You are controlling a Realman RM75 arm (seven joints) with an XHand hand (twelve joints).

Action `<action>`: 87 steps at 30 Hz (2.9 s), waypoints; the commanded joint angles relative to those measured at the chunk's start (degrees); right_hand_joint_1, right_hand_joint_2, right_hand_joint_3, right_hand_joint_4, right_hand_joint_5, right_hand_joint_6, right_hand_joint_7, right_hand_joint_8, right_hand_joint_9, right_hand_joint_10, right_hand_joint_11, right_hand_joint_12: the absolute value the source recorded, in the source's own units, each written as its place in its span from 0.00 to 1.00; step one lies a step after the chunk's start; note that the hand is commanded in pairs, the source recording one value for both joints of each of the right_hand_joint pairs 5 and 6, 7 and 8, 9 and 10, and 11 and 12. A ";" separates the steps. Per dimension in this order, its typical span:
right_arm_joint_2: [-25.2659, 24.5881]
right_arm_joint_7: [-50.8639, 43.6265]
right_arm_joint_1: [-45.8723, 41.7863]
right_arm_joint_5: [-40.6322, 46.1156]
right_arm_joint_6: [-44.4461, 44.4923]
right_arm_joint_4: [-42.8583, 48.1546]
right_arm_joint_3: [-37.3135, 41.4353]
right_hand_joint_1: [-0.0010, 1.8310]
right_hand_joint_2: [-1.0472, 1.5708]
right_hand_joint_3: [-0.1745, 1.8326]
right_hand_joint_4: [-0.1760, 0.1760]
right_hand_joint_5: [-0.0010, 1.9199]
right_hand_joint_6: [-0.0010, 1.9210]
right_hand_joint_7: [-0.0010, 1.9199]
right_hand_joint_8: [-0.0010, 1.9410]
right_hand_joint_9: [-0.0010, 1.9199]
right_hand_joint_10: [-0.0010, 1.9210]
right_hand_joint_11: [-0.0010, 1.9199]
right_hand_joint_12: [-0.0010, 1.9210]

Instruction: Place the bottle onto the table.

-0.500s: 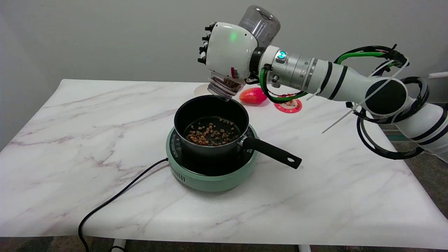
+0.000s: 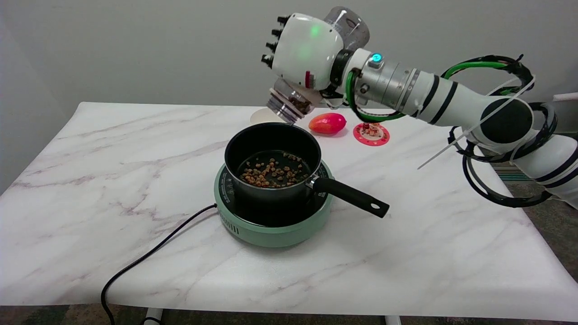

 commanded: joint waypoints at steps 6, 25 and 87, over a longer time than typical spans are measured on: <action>1.11 0.50 -23.60 49.89 -10.58 -2.54 33.90 0.75 0.85 0.37 0.50 1.00 1.00 1.00 0.99 0.71 0.71 0.63 0.63; -7.69 0.22 -43.57 94.65 12.59 -30.82 52.53 0.79 0.82 0.37 0.50 1.00 1.00 1.00 0.99 0.70 0.70 0.63 0.63; -21.49 -0.85 -16.20 110.52 42.89 -81.25 18.46 0.75 0.87 0.35 0.50 1.00 1.00 1.00 0.99 0.72 0.72 0.64 0.64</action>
